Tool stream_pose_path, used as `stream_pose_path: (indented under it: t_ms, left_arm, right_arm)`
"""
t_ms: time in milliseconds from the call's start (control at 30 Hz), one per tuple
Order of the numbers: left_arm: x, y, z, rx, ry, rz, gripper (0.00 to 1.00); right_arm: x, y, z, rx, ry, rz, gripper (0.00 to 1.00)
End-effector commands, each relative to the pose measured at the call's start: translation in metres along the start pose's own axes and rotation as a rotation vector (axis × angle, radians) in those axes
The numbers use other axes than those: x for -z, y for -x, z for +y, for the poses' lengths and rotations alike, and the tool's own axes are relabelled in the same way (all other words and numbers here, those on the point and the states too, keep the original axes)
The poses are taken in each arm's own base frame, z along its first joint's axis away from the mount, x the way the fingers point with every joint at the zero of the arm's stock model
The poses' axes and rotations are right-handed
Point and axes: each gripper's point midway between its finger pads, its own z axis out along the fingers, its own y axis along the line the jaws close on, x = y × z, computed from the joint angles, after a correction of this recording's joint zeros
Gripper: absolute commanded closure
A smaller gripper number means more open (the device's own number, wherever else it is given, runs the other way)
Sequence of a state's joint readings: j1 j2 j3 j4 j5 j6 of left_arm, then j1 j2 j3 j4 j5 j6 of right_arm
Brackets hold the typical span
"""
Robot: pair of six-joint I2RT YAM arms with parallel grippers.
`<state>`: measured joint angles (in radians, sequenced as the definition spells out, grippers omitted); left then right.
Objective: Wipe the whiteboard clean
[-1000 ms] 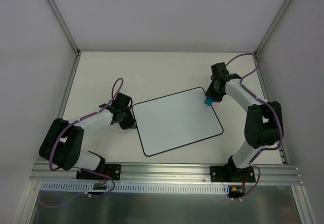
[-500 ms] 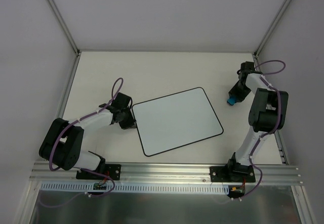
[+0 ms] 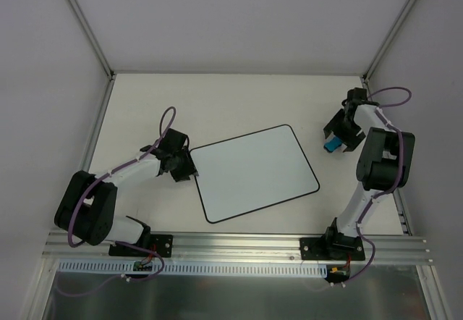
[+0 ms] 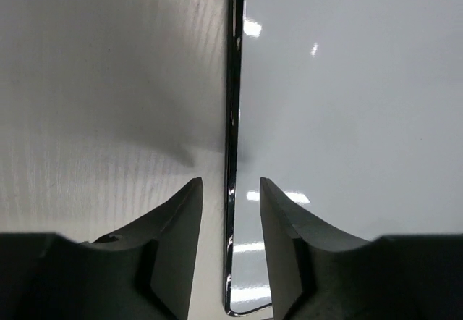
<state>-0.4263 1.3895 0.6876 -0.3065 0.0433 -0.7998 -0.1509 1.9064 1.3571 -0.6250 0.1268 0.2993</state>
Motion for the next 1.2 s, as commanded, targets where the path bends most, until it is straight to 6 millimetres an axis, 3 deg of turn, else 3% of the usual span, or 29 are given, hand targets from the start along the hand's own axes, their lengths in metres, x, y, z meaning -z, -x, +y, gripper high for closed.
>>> stream_pose_path:
  t_ms: [0,67,100,133,167,200,233,267,300,333,400,433,533,733,833,1033,1167]
  left_arm:
    - [0.026,0.027,-0.022,-0.053,-0.057,-0.103,0.55]
    - [0.044,0.045,-0.030,-0.100,-0.072,-0.178,0.43]
    - [0.051,0.052,-0.029,-0.123,-0.058,-0.214,0.31]
    - [0.069,0.065,-0.036,-0.171,-0.073,-0.270,0.25]
    - [0.079,0.074,-0.038,-0.194,-0.075,-0.309,0.19]
    - [0.090,0.084,-0.037,-0.217,-0.054,-0.358,0.08]
    - [0.113,0.097,-0.042,-0.263,-0.067,-0.424,0.02]
    - [0.127,0.106,-0.043,-0.278,-0.063,-0.470,0.01]
    - [0.141,0.114,-0.044,-0.296,-0.061,-0.515,0.01]
    - [0.170,0.129,-0.047,-0.335,-0.064,-0.608,0.01]
    - [0.202,0.142,-0.047,-0.366,-0.053,-0.701,0.01]
    - [0.234,0.153,-0.047,-0.395,-0.043,-0.794,0.01]
    - [0.297,0.167,-0.046,-0.443,-0.030,-0.956,0.01]
    - [0.396,0.177,-0.028,-0.457,0.041,-1.192,0.01]
    - [0.429,0.174,-0.019,-0.440,0.049,-1.266,0.01]
    - [0.470,0.163,-0.002,-0.410,0.045,-1.362,0.01]
    - [0.481,0.157,0.000,-0.389,0.010,-1.388,0.01]
  right_arm:
    - [0.068,0.028,-0.009,0.008,0.040,-0.150,0.13]
    - [0.105,0.038,-0.011,0.045,0.083,-0.231,0.07]
    - [0.120,0.042,-0.011,0.062,0.104,-0.268,0.05]
    - [0.137,0.046,-0.010,0.078,0.127,-0.309,0.03]
    - [0.167,0.053,-0.014,0.111,0.158,-0.390,0.01]
    - [0.185,0.056,-0.016,0.129,0.173,-0.435,0.01]
    - [0.206,0.061,-0.017,0.145,0.190,-0.492,0.01]
    - [0.223,0.063,-0.019,0.161,0.203,-0.539,0.01]
    - [0.254,0.064,-0.026,0.182,0.224,-0.618,0.01]
    - [0.271,0.066,-0.029,0.205,0.234,-0.667,0.01]
    - [0.317,0.065,-0.038,0.218,0.271,-0.785,0.01]
    - [0.332,0.063,-0.041,0.250,0.282,-0.823,0.01]
    - [0.380,0.051,-0.048,0.301,0.342,-0.946,0.01]
    - [0.438,0.024,-0.058,0.353,0.444,-1.092,0.01]
    - [0.460,0.013,-0.064,0.364,0.472,-1.154,0.01]
    - [0.490,-0.002,-0.069,0.392,0.524,-1.230,0.01]
    - [0.503,-0.005,-0.071,0.400,0.537,-1.263,0.01]
